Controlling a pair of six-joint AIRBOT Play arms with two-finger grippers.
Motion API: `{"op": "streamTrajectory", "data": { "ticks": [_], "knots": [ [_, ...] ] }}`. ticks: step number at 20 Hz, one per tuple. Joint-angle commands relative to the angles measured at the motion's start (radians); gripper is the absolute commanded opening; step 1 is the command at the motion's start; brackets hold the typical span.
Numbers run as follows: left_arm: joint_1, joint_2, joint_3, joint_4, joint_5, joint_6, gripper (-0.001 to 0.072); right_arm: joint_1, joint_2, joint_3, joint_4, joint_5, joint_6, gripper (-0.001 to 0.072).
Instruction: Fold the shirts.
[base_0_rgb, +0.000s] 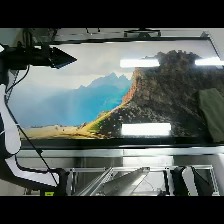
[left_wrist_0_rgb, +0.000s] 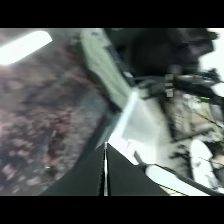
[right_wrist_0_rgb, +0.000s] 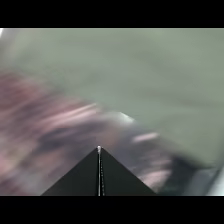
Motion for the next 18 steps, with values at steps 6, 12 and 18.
{"op": "streamTrajectory", "data": {
  "ticks": [6, 12, 18],
  "knots": [
    [0.015, 0.438, -0.513, 0.176, 0.074, 0.063, 0.0011, 0.699, 0.193, -0.089, 0.174, 0.08, -0.007, 0.0016],
    [-0.007, 0.762, -1.04, 0.224, 0.183, 0.09, 0.0015, 0.967, 0.233, -0.293, 0.108, -0.004, 0.073, 0.0016],
    [-0.007, 0.858, -1.195, 0.227, 0.21, 0.096, 0.0013, 0.966, 0.233, -0.293, 0.163, 0.015, 0.071, 0.0017]
  ]
}}
